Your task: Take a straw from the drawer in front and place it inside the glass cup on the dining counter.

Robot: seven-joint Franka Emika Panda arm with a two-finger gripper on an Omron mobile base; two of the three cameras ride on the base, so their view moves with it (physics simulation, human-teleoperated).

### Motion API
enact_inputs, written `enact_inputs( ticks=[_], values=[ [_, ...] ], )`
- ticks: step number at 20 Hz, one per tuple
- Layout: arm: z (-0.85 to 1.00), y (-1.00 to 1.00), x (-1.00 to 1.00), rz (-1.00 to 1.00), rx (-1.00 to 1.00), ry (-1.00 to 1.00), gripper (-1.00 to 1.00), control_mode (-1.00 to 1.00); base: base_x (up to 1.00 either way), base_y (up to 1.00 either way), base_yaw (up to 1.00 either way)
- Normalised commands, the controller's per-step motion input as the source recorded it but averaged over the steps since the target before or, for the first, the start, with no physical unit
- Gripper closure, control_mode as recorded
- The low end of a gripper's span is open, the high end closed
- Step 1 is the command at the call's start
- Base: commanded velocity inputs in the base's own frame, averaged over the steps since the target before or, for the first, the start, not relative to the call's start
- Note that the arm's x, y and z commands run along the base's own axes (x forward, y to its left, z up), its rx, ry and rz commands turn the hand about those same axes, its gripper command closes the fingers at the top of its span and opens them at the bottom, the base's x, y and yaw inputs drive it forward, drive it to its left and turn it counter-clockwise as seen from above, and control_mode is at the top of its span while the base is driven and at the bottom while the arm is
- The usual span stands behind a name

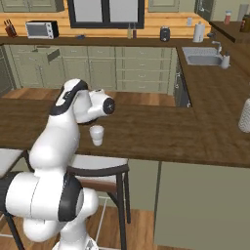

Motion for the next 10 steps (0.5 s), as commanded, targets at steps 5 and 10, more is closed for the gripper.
enact_inputs(
  ticks=[5, 10],
  values=[
    [-0.13, -0.08, 0.86, 0.09, 0.1, 0.0, 1.0, -1.0, 0.0, 0.0, 0.0],
    [-0.28, -0.2, 0.63, 0.08, 0.03, 0.0, 1.0, -1.0, 0.0, 0.0, 0.0]
  ],
)
